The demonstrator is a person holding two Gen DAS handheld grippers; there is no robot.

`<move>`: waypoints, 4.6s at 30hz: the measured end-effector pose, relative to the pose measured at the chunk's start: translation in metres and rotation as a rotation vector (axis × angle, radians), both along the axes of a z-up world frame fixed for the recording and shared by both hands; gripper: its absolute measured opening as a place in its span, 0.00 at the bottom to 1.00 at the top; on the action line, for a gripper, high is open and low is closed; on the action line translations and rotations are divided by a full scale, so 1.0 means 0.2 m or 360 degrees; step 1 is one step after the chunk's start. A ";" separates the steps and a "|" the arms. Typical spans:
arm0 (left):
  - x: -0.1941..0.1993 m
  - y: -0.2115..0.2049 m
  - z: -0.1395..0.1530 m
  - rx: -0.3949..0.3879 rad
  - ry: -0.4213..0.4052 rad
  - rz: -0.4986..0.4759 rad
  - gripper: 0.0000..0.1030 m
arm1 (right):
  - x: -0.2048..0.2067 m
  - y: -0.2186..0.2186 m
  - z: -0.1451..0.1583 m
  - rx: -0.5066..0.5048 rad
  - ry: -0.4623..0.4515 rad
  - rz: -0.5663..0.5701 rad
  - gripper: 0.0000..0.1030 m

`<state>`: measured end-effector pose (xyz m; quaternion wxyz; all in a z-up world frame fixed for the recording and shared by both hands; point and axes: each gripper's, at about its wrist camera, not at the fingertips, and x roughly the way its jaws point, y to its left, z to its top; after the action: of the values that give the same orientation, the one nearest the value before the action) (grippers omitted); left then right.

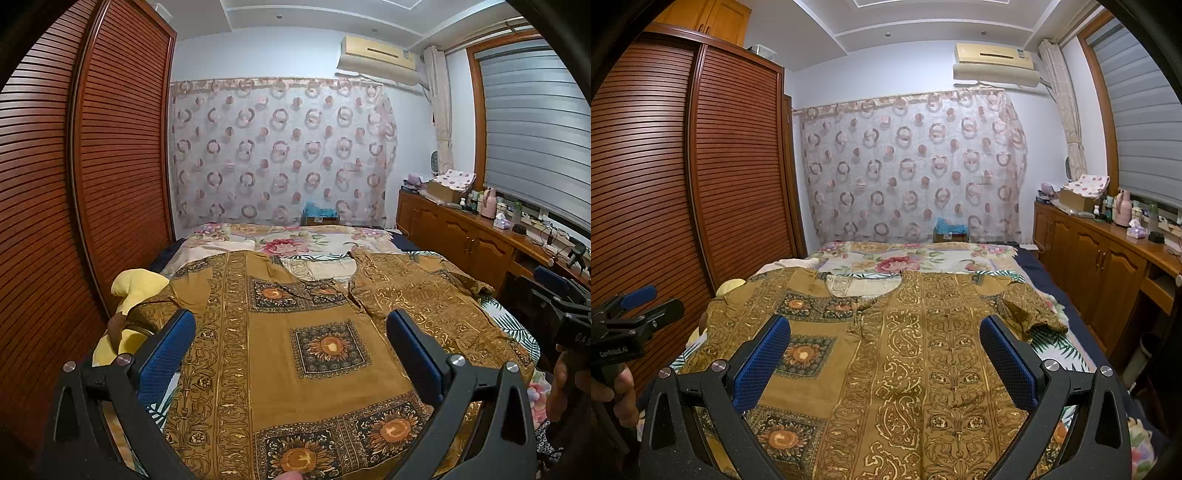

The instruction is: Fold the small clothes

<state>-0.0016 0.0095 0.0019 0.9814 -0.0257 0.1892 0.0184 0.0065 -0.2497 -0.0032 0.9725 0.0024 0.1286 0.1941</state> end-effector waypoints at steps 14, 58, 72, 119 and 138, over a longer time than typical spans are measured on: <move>0.00 0.00 0.01 0.0010 0.0002 0.0001 1.00 | 0.00 0.00 0.01 0.0001 -0.0003 -0.0001 1.00; 0.00 -0.02 0.01 0.0028 0.0000 0.0004 1.00 | 0.00 0.01 0.00 0.0001 -0.0011 -0.0002 0.99; 0.00 -0.03 0.01 0.0028 0.0022 0.0008 1.00 | 0.01 0.01 0.00 -0.0001 0.0006 0.0010 1.00; 0.75 1.09 -0.62 -0.0453 0.0658 0.0168 0.37 | 0.70 0.39 -0.16 -0.0280 0.0394 0.0502 1.00; 0.88 0.64 -0.21 -0.0125 0.0445 -0.0126 0.03 | 0.72 0.30 -0.14 -0.0225 0.0378 0.0472 1.00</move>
<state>0.1753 0.1365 -0.0406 0.9437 -0.0536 0.3255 -0.0244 0.1501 -0.1894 -0.0318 0.9090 -0.0620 0.2548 0.3240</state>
